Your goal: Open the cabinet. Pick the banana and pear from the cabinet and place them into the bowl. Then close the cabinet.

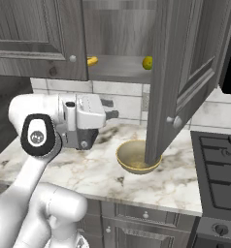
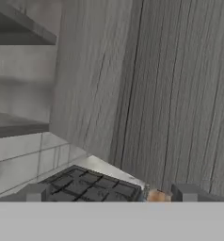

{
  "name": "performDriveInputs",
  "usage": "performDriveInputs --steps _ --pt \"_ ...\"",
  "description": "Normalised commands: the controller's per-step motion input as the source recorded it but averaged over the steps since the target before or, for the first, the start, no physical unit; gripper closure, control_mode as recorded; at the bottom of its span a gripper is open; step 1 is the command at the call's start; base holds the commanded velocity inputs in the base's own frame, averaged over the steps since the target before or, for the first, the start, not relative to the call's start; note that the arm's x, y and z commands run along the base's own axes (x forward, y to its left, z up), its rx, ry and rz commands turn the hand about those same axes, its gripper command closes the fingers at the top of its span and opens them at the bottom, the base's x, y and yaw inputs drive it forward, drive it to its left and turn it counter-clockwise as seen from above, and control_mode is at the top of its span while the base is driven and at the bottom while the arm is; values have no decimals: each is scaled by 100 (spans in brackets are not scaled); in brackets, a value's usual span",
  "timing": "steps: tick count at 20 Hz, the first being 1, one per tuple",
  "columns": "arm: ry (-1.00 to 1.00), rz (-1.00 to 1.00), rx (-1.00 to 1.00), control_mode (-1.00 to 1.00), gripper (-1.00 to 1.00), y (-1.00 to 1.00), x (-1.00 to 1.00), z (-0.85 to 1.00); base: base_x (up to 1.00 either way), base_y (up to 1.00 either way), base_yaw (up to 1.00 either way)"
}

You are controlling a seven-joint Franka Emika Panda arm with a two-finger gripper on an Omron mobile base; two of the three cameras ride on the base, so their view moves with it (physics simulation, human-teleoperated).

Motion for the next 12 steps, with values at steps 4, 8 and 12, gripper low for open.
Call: performDriveInputs --steps 4,8,12 --pt "0 65 0 -100 -100 82 -29 0 0 0 0" --pt "0 61 0 -100 -100 56 -30 13 0 0 0" --pt "2 56 0 -100 -100 75 -1 13 0 0 0"
